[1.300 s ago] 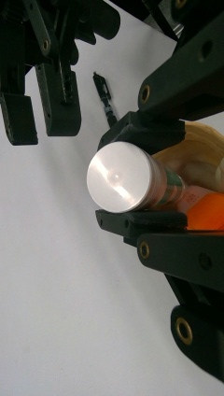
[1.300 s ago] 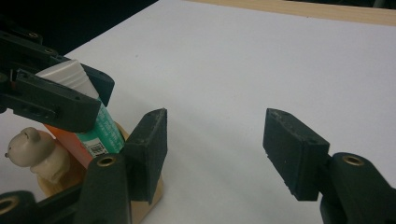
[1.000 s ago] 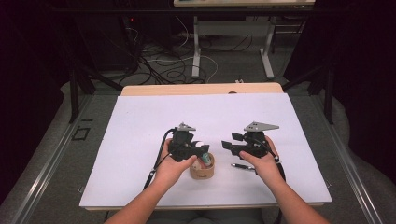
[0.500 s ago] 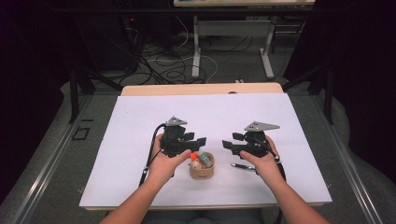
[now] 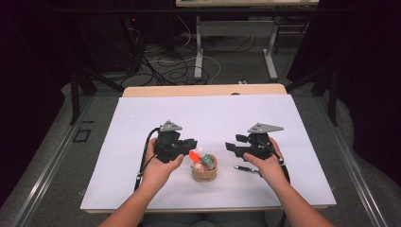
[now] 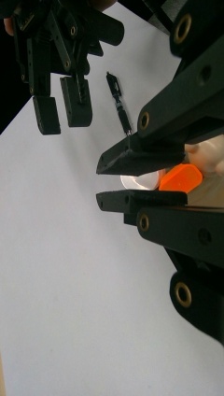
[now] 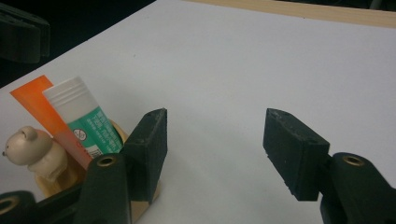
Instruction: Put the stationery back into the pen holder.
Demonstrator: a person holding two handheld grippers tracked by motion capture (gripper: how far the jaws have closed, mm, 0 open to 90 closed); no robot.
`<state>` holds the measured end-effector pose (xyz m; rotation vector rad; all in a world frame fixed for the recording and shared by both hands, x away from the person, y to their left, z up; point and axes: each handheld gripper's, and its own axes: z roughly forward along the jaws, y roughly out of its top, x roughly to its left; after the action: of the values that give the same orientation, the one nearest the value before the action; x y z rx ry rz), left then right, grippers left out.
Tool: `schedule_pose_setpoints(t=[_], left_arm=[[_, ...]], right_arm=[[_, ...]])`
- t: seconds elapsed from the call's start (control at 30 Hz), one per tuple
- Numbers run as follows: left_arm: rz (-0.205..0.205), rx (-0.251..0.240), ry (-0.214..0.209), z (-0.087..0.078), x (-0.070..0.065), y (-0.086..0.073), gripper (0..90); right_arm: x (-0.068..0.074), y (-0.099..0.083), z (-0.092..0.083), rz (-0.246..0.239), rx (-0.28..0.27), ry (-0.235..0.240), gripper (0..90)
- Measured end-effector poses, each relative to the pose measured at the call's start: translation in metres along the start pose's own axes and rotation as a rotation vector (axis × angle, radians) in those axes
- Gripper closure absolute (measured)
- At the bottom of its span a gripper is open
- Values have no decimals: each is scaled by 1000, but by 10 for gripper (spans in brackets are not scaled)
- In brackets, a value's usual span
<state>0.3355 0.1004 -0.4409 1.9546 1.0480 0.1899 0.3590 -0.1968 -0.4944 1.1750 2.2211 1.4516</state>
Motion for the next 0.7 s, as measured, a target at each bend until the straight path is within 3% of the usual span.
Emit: schedule_pose_setpoints(t=[0.03,0.23,0.7], left_arm=[[12,2,-3,-1,2,0,830],[-28,-4,18,-9,15,-9,881],[-86,15,67,-27,49,-35,879]], right_arm=[[0,0,-1,-11,8,-1,396],[-2,-3,-8,-66,66,9,380],[0,-7,-10,-256,244,-14,373]])
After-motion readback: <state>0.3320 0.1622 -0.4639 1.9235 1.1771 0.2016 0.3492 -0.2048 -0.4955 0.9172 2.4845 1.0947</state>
